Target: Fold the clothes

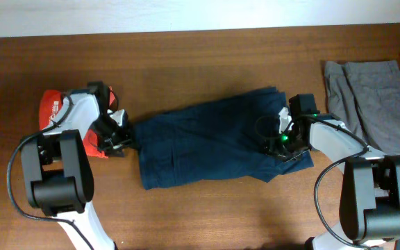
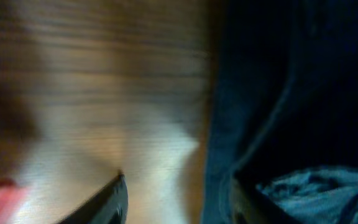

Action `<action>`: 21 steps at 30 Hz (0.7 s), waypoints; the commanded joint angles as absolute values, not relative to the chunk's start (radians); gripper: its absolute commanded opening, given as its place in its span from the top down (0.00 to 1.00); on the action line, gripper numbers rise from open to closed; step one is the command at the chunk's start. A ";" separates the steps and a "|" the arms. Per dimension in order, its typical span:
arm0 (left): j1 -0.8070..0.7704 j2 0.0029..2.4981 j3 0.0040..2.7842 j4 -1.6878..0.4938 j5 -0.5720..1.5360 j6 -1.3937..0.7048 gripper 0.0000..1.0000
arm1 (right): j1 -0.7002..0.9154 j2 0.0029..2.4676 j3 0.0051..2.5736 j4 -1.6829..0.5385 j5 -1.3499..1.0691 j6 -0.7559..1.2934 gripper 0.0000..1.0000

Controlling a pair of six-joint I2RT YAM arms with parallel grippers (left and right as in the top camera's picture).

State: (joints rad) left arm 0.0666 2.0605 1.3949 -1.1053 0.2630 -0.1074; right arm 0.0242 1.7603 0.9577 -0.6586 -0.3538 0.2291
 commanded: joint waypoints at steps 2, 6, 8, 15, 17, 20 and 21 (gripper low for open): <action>0.066 2.036 1.248 -0.982 0.474 -0.143 0.39 | 0.033 1.792 0.948 -0.666 -0.318 0.213 0.55; 0.066 2.036 1.179 -0.899 0.580 -0.173 0.37 | 0.033 1.792 0.948 -0.666 -0.318 0.213 0.55; 0.066 2.036 1.162 -0.870 0.605 -0.176 0.35 | 0.033 1.792 0.948 -0.666 -0.318 0.213 0.55; 0.069 2.036 1.154 -0.914 0.525 -0.176 0.32 | 0.033 1.792 0.948 -0.668 -0.318 0.214 0.55; 0.084 2.036 1.155 -0.942 0.462 -0.176 0.32 | 0.033 1.792 0.948 -0.670 -0.318 0.213 0.55; 0.134 2.036 1.154 -0.971 0.401 -0.175 0.32 | 0.033 1.792 0.948 -0.677 -0.318 0.213 0.55; 0.154 2.036 1.155 -0.973 0.395 -0.175 0.32 | 0.033 1.792 0.948 -0.678 -0.318 0.213 0.55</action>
State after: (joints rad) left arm 0.0891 1.9862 1.1931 -0.9691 0.5838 -0.1764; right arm 0.0269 1.7611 0.9585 -0.6621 -0.3531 0.2237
